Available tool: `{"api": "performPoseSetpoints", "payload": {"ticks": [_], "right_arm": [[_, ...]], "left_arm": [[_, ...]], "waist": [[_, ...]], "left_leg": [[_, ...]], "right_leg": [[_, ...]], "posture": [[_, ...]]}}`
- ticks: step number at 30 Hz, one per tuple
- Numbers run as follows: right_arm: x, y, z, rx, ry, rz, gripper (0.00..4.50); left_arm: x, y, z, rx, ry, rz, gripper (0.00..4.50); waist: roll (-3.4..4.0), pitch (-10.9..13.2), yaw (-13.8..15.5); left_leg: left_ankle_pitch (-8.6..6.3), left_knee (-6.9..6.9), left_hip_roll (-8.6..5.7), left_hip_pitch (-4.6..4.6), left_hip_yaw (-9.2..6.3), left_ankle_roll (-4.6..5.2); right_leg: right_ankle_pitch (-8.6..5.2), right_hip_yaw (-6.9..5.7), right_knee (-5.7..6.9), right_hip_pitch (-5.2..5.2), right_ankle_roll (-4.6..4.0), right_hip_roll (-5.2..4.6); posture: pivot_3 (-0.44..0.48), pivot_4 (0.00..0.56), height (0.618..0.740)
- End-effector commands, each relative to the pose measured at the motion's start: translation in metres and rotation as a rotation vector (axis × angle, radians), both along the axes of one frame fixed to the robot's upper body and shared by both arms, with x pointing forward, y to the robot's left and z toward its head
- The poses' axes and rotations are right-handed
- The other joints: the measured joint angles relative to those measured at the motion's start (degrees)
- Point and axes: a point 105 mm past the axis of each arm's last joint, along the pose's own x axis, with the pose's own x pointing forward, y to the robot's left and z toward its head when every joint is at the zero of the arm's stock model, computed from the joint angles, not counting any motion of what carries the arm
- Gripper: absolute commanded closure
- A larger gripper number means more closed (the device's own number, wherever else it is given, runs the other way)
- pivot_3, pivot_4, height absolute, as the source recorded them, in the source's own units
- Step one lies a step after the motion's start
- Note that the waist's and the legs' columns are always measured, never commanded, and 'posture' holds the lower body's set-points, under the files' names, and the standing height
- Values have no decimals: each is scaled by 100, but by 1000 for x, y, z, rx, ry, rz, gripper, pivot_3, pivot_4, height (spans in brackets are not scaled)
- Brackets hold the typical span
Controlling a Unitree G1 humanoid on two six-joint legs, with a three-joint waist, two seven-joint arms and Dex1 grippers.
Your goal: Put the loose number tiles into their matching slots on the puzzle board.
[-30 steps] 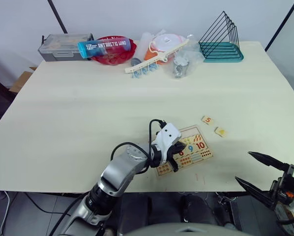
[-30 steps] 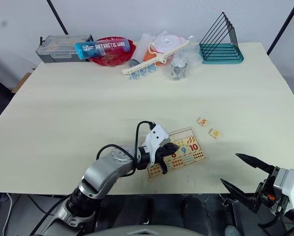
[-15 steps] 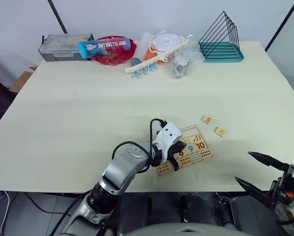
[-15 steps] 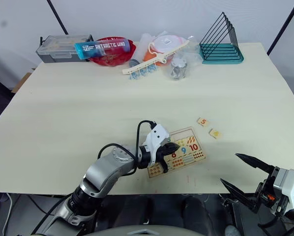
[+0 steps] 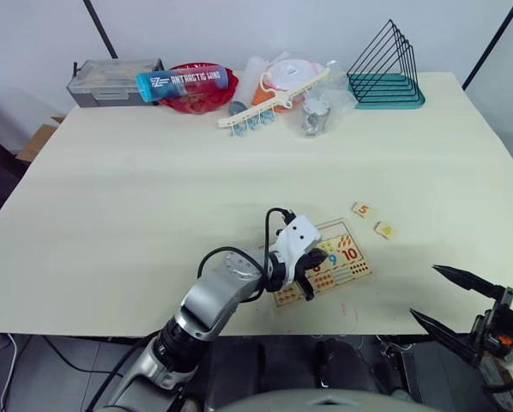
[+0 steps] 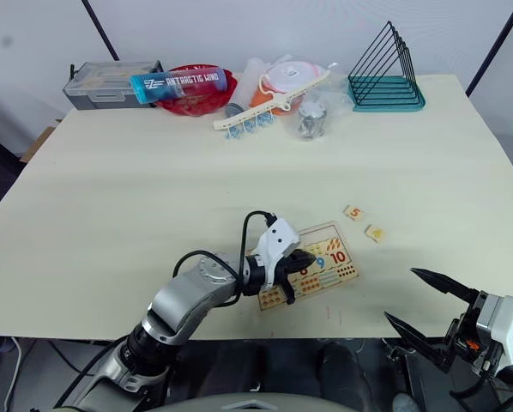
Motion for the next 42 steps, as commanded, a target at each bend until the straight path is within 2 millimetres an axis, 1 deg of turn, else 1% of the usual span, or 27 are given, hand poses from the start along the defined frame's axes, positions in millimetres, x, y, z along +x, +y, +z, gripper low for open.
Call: {"api": "performPoseSetpoints", "payload": {"ticks": [1, 16, 24, 42], "right_arm": [[-2, 1, 9, -16, -47, 7, 0], [0, 2, 8, -15, -46, 16, 0], [0, 2, 8, -16, -46, 15, 0], [-2, 4, 8, -17, -42, 11, 0]], "left_arm": [[1, 0, -1, 13, -1, 3, 4451], [10, 4, 3, 0, -21, 56, 4451], [8, 2, 2, -2, -16, 54, 4451], [12, 0, 2, -8, -20, 70, 4451]], "waist": [[0, 0, 0], [0, 0, 0], [0, 0, 0], [0, 0, 0]], "left_leg": [[0, 0, 0, 0, 0, 0], [0, 0, 0, 0, 0, 0], [0, 0, 0, 0, 0, 0], [0, 0, 0, 0, 0, 0]], "right_leg": [[0, 0, 0, 0, 1, 0], [0, 0, 0, 0, 0, 0], [1, 0, 0, 0, 1, 0], [0, 0, 0, 0, 1, 0]], "posture": [[0, 150, 740], [0, 150, 740], [0, 150, 740], [0, 150, 740]]}}
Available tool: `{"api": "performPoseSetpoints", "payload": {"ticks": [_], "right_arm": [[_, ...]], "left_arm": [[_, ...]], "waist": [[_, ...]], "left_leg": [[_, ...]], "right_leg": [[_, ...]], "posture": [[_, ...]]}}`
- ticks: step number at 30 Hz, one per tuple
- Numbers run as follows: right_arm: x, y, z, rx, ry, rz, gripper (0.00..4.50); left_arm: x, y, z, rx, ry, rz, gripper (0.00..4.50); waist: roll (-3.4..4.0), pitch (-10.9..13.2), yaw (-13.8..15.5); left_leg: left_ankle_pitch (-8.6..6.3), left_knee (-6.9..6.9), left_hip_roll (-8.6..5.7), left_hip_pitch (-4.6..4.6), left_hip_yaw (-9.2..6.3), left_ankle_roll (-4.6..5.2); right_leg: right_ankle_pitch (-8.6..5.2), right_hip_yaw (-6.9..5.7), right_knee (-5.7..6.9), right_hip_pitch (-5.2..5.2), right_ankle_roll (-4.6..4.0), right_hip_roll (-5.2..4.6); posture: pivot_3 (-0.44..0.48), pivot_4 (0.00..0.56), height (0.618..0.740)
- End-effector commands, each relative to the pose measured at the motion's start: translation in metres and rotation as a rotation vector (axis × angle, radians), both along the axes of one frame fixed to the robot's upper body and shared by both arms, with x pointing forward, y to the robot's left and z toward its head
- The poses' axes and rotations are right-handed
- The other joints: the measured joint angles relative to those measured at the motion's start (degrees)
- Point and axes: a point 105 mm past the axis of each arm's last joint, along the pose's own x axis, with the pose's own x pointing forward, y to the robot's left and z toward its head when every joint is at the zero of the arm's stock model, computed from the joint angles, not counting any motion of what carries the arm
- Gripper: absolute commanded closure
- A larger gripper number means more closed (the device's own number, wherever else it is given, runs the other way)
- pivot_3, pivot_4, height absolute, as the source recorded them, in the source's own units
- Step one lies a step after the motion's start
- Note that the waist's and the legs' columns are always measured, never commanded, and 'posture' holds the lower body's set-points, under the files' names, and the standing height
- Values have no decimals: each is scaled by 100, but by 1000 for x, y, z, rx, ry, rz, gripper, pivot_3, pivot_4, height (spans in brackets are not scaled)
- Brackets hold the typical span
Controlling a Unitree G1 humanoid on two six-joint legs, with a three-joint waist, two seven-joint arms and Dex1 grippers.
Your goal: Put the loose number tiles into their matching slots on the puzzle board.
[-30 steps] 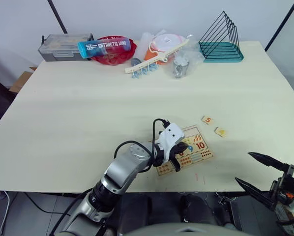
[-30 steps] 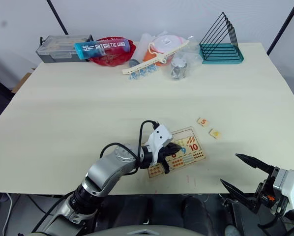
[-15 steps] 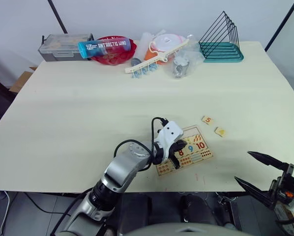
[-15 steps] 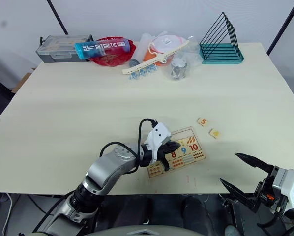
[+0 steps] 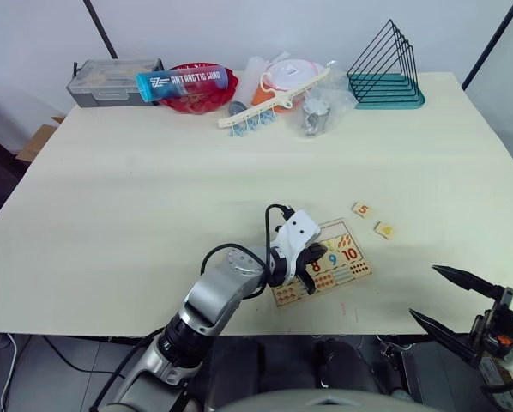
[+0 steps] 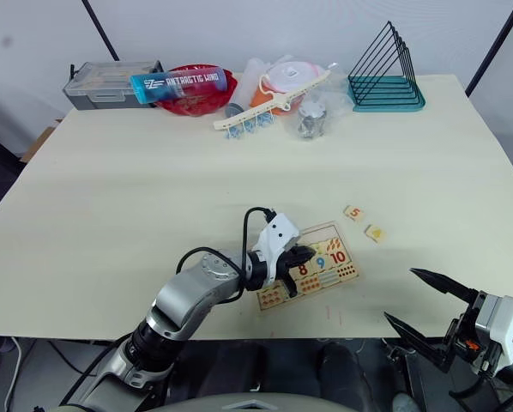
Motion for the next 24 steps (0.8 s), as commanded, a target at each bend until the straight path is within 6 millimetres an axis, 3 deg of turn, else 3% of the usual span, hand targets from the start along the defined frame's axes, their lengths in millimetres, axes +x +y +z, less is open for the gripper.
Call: {"api": "performPoseSetpoints", "payload": {"ticks": [1, 24], "right_arm": [[-2, 4, 9, -10, -41, 14, 0], [-2, 4, 9, -12, -38, 15, 0]], "left_arm": [[2, 0, 0, 5, -10, 12, 4451], [6, 0, 1, 0, -20, 24, 4451]], "waist": [[0, 0, 0], [0, 0, 0]], "left_leg": [[0, 0, 0, 0, 0, 0], [0, 0, 0, 0, 0, 0]], "right_leg": [[0, 0, 0, 0, 0, 0], [0, 0, 0, 0, 0, 0]], "posture": [[0, 150, 740], [0, 150, 740]]}}
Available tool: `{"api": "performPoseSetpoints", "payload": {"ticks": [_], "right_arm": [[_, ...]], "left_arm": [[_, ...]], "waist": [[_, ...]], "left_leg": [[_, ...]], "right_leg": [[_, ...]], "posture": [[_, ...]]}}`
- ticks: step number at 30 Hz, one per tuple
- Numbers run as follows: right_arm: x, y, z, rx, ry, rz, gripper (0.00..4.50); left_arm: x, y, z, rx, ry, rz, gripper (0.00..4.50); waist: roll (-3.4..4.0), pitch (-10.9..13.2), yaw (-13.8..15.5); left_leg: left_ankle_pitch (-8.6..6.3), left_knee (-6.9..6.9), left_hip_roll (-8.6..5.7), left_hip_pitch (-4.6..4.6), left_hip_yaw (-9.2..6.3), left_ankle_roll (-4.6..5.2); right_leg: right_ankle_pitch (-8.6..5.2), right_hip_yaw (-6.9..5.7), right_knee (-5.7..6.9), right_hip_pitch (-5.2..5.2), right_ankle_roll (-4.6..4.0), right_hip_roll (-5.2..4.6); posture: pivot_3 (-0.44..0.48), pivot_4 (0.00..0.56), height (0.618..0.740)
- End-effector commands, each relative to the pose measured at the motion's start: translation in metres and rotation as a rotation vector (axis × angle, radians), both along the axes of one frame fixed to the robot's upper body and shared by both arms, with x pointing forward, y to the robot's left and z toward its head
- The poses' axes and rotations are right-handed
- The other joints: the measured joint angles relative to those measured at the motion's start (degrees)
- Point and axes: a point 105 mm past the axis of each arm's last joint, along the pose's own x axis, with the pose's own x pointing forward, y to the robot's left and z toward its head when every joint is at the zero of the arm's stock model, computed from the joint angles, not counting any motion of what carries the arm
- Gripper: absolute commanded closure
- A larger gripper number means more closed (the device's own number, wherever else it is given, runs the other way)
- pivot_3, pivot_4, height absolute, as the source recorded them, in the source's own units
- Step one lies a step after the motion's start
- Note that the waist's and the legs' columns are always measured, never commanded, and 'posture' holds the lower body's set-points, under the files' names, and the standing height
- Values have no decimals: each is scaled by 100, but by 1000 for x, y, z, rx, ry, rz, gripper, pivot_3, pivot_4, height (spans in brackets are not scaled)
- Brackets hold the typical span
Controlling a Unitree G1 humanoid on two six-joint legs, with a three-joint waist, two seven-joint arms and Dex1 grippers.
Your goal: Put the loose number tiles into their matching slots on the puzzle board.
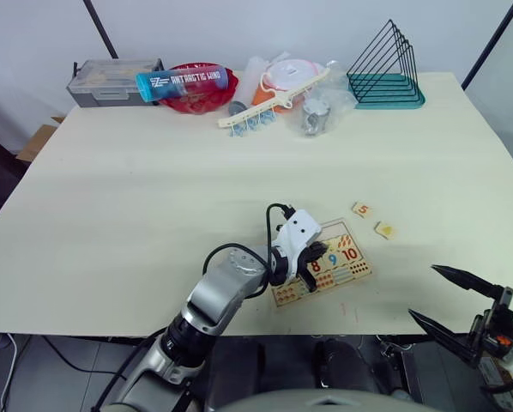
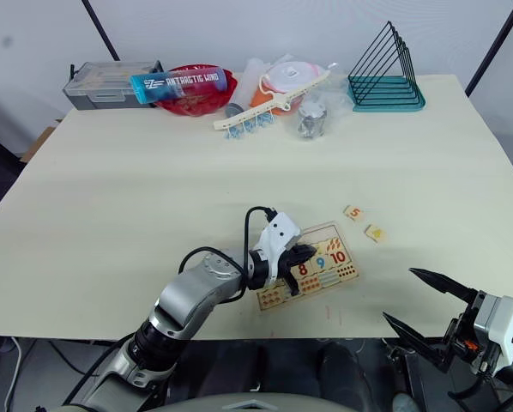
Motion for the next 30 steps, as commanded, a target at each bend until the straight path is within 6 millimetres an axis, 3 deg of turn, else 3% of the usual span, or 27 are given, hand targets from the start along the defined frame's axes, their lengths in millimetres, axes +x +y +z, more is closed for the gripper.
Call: {"api": "performPoseSetpoints", "payload": {"ticks": [1, 30], "right_arm": [[-2, 3, 7, -6, -33, 11, 0], [-1, 3, 8, -8, -33, 16, 0]], "left_arm": [[3, 2, 1, 7, -14, 15, 4451], [5, 0, 3, -4, -28, 26, 4451]], "waist": [[0, 0, 0], [0, 0, 0]], "left_leg": [[0, 0, 0, 0, 0, 0], [0, 0, 0, 0, 0, 0]], "right_leg": [[0, 0, 0, 0, 0, 0], [0, 0, 0, 0, 1, 0]], "posture": [[0, 150, 740], [0, 150, 740]]}}
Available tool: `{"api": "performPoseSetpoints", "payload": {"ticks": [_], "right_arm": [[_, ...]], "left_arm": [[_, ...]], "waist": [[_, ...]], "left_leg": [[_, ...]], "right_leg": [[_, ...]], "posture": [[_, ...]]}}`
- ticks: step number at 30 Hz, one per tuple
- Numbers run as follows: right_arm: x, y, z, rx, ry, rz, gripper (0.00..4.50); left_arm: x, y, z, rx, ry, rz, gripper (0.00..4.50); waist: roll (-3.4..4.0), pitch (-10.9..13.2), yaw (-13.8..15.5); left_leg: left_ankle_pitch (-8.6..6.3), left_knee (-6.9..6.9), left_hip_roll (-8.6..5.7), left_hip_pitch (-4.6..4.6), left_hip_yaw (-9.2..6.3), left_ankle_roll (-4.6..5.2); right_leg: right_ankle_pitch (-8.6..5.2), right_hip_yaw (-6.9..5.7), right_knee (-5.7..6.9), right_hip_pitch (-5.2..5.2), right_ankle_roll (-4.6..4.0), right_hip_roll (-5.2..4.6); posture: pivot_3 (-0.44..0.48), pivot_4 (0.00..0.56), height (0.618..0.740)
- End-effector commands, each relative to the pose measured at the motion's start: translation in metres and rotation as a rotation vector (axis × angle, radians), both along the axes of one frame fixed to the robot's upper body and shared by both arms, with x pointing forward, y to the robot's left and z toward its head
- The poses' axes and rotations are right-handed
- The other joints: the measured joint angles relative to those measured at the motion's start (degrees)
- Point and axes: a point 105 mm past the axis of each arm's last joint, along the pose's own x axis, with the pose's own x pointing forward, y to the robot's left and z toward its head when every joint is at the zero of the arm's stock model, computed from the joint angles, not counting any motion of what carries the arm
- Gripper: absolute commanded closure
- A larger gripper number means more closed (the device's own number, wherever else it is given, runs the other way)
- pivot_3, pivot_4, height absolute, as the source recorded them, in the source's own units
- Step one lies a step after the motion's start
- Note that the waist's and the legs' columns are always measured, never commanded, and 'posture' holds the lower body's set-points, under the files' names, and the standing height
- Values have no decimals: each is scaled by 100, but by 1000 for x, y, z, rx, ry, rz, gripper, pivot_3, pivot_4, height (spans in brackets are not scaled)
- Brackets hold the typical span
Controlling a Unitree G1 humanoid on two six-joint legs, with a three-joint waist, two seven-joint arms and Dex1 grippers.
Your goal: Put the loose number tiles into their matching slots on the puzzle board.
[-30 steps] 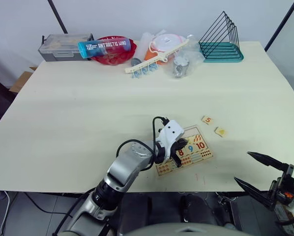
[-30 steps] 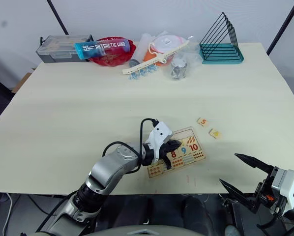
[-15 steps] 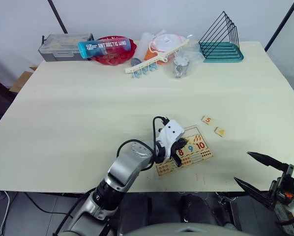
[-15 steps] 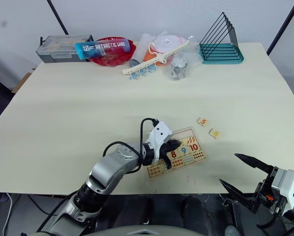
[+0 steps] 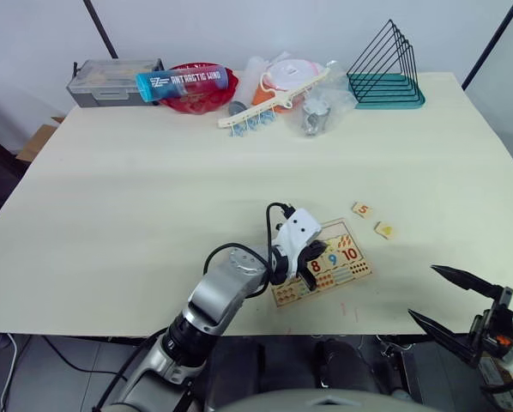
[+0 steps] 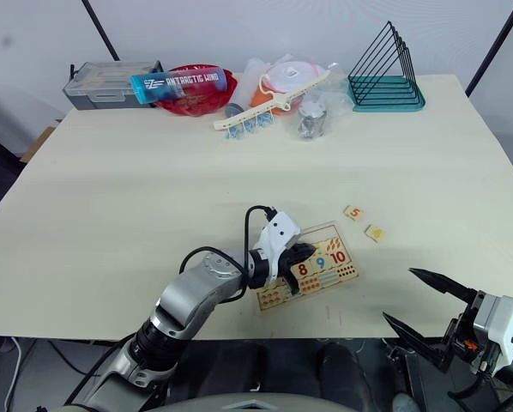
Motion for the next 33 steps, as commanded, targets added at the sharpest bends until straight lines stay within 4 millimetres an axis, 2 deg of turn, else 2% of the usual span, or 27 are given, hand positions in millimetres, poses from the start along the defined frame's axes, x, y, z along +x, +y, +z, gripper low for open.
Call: {"api": "performPoseSetpoints", "payload": {"ticks": [1, 23, 28, 33], "right_arm": [[-1, 3, 8, -9, -37, 15, 0], [-1, 3, 9, -11, -40, 12, 0], [-1, 3, 9, -10, -39, 11, 0], [0, 2, 8, -6, -39, 8, 0]], "left_arm": [[2, 0, 2, -4, -18, 9, 4451], [3, -2, 3, -7, -22, -2, 4451], [-3, -3, 13, -53, -35, -41, 4451], [-12, -1, 32, -140, -50, -103, 4451]], "waist": [[0, 0, 0], [0, 0, 0], [0, 0, -1], [0, 0, 1]], "left_leg": [[0, 0, 0, 0, 0, 0], [0, 0, 0, 0, 0, 0], [0, 0, 0, 0, 0, 0], [0, -1, 2, -2, 0, 0]], "right_leg": [[0, 0, 0, 0, 0, 0], [0, 0, 0, 0, 0, 0], [0, 0, 0, 0, 0, 0], [-1, 0, 0, -1, -1, 0]], "posture": [[0, 150, 740], [0, 150, 740], [0, 150, 740], [0, 150, 740]]}}
